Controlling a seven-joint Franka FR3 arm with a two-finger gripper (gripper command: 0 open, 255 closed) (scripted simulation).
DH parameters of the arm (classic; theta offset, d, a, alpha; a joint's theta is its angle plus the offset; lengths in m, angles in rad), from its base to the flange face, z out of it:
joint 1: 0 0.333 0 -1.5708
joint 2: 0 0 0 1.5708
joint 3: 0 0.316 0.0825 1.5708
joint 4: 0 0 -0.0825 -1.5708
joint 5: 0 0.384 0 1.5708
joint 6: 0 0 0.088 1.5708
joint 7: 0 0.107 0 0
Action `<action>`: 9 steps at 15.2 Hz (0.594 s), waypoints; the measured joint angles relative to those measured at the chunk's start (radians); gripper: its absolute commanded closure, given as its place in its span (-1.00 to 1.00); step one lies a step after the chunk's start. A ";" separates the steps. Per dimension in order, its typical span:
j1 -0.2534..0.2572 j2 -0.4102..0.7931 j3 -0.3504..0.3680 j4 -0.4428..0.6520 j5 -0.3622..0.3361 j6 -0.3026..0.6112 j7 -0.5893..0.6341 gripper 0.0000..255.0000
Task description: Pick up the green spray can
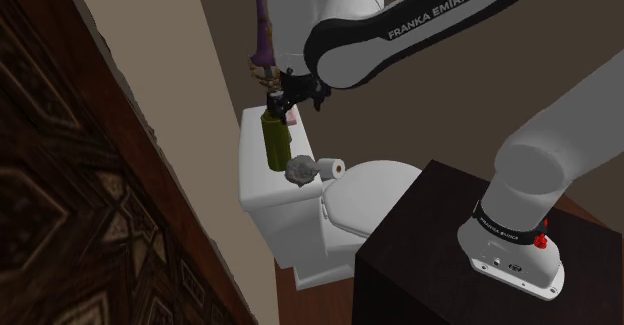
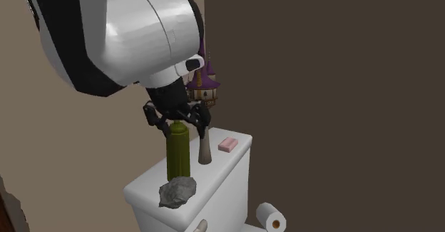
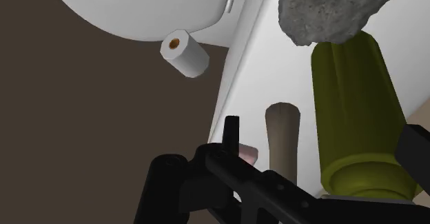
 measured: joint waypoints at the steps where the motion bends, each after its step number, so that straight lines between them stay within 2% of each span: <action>1: -0.028 0.032 0.033 0.023 -0.041 0.016 0.053 -1.00; 5: -0.136 0.186 0.182 0.144 -0.250 0.028 0.295 -1.00; 7: -0.152 0.228 0.215 0.158 -0.309 0.035 0.361 -1.00; 9: -0.159 0.248 0.225 0.148 -0.340 0.052 0.393 -1.00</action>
